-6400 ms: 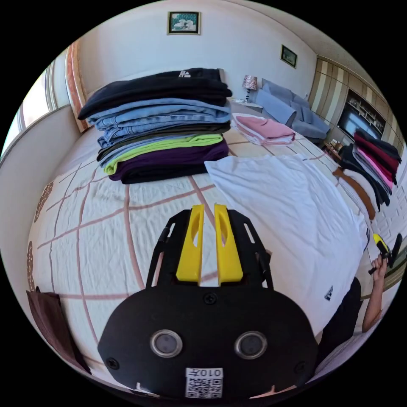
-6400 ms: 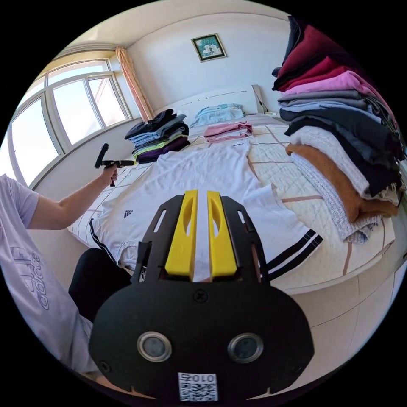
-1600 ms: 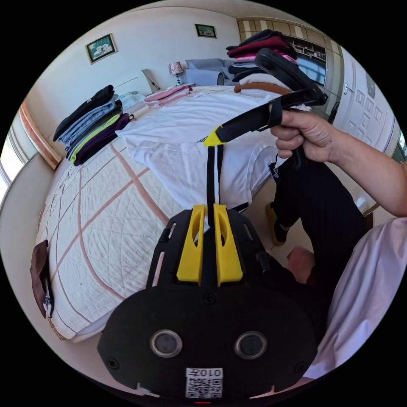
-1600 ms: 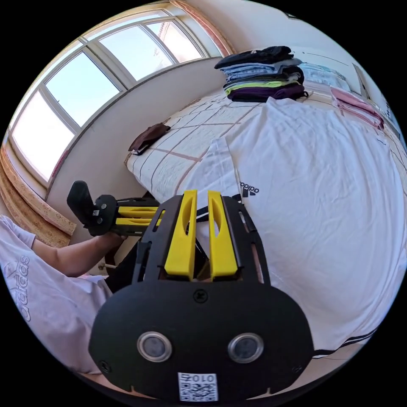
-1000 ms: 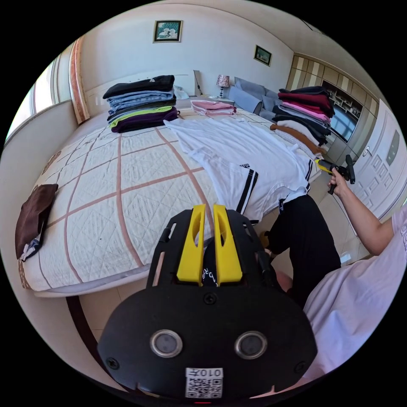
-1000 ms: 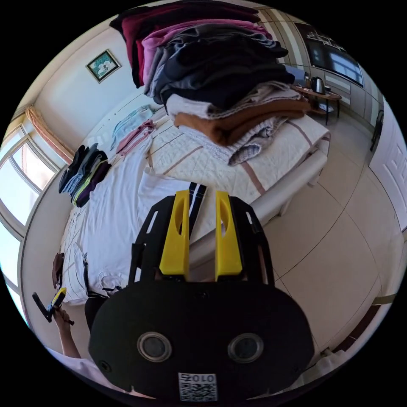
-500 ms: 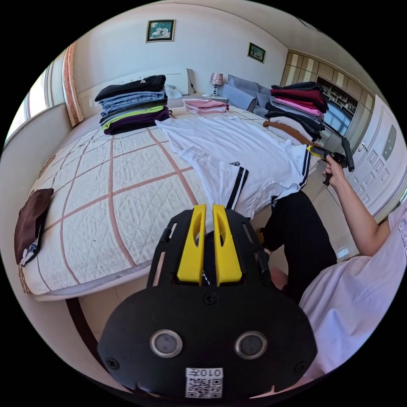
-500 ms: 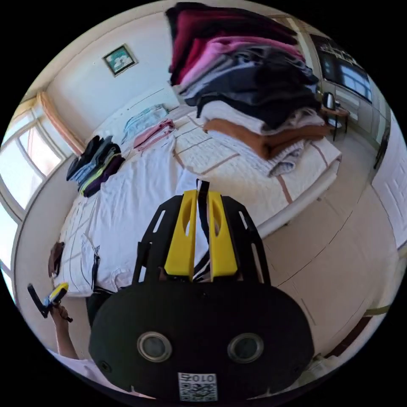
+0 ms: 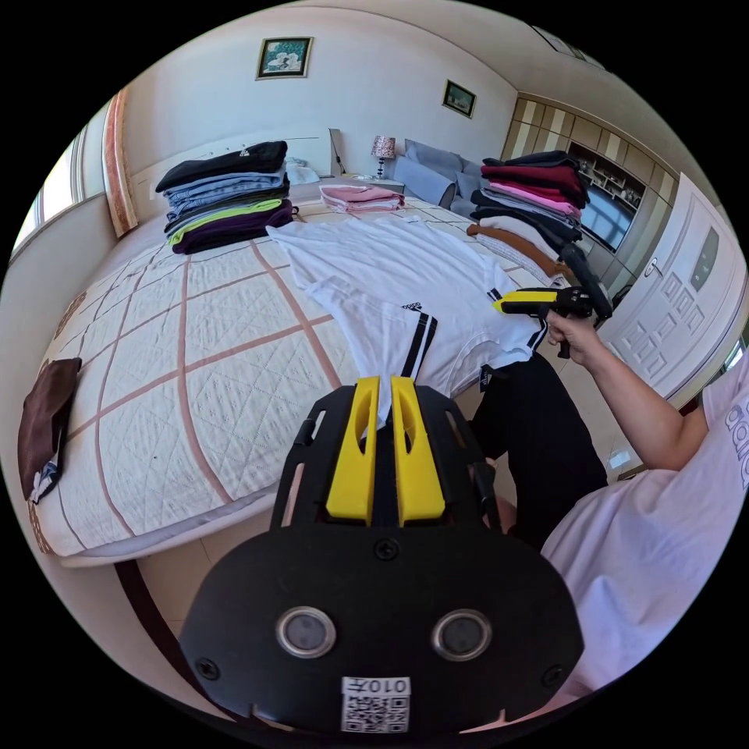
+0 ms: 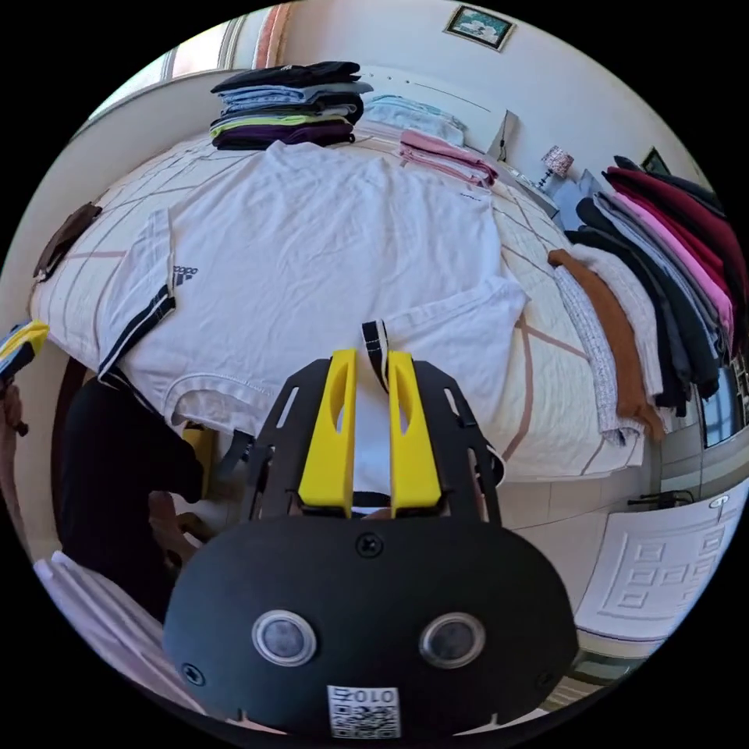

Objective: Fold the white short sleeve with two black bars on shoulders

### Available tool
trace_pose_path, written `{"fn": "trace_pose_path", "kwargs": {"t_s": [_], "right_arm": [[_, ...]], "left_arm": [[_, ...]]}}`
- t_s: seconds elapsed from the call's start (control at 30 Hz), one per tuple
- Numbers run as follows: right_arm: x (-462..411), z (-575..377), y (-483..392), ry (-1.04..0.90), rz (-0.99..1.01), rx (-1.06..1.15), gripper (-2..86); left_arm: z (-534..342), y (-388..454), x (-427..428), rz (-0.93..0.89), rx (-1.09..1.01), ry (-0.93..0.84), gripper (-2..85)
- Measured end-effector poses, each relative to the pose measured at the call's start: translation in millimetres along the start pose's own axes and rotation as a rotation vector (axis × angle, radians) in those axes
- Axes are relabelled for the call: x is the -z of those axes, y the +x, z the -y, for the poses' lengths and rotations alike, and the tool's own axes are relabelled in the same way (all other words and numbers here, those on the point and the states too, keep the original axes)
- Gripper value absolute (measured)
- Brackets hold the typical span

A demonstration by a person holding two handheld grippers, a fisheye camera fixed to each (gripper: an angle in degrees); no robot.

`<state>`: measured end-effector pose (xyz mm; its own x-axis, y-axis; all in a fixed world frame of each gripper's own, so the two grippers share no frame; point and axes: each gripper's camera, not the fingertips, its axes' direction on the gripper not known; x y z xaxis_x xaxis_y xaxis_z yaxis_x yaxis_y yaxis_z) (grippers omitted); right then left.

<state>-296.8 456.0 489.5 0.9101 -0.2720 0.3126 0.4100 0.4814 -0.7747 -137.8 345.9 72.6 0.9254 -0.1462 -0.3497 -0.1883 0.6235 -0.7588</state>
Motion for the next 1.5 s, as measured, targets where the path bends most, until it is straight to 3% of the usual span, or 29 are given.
{"fn": "trace_pose_path", "kwargs": {"t_s": [0.13,0.3,0.53,0.67,0.97,1.13,1.37,1.5], "right_arm": [[36,-25,33,0.108,0.274,-0.02,7.8],[42,-73,84,0.11,0.07,-0.228,10.5],[0,-86,89,-0.001,0.173,-0.322,7.1],[-16,-98,78,-0.037,-0.059,-0.277,4.7],[-2,-115,68,-0.014,-0.038,-0.224,6.0],[44,-105,65,0.268,-0.038,-0.227,4.3],[-39,-45,51,-0.049,0.061,-0.046,5.1],[-11,-61,63,0.061,0.105,-0.066,7.6]], "left_arm": [[1,-7,-6,-0.008,-0.001,-0.002,0.9],[6,-4,-21,-0.066,-0.035,-0.009,0.8],[23,14,-34,-0.1,-0.123,-0.004,0.7],[18,15,-35,-0.104,-0.134,-0.004,0.9],[-4,0,-42,-0.109,-0.087,-0.016,1.0],[-11,-8,-50,-0.085,-0.074,-0.04,2.1],[-15,6,-86,0.086,-0.274,-0.156,4.1],[-24,9,-91,0.101,-0.304,-0.174,4.7]]}}
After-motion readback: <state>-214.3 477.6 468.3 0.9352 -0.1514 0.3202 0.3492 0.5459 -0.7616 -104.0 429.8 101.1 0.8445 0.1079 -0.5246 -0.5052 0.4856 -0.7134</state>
